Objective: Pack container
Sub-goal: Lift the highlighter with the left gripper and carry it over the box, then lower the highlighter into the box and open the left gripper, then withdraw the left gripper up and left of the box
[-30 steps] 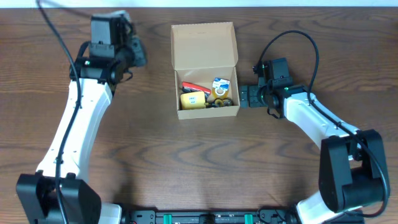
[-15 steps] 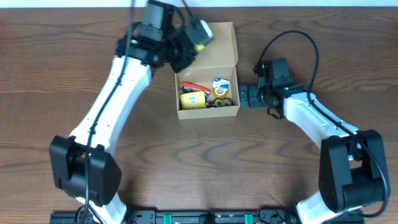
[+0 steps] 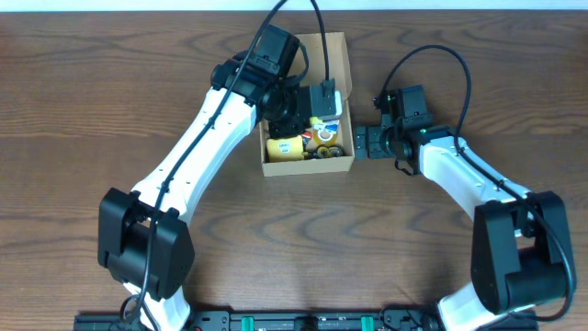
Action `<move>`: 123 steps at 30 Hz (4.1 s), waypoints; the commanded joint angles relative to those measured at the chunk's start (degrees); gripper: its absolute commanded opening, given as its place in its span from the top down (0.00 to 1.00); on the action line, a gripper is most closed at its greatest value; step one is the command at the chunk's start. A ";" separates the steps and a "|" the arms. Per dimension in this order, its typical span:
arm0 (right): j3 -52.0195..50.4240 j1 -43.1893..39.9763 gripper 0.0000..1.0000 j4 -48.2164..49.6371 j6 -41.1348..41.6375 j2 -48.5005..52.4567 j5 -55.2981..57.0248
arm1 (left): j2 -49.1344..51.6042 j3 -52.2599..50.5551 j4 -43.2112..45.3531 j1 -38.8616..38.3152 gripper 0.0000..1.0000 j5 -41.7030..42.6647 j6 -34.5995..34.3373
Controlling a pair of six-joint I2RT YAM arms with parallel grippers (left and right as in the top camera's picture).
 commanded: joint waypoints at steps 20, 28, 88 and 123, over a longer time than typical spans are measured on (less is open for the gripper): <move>-0.11 -0.15 0.01 -0.07 -0.83 0.52 0.04 | 9.86 1.29 -3.93 -0.55 0.94 -0.85 2.14; -0.11 -0.15 0.01 -0.07 -0.83 0.52 0.02 | 9.94 1.27 -5.70 -0.57 0.94 -2.89 2.21; -0.11 -0.15 0.01 -0.07 -0.83 0.52 0.02 | -3.74 12.39 -6.49 11.54 0.94 -2.99 -2.23; -0.11 -0.42 0.61 9.33 -0.55 0.52 -0.66 | 21.81 11.98 8.09 28.28 0.94 15.17 -41.77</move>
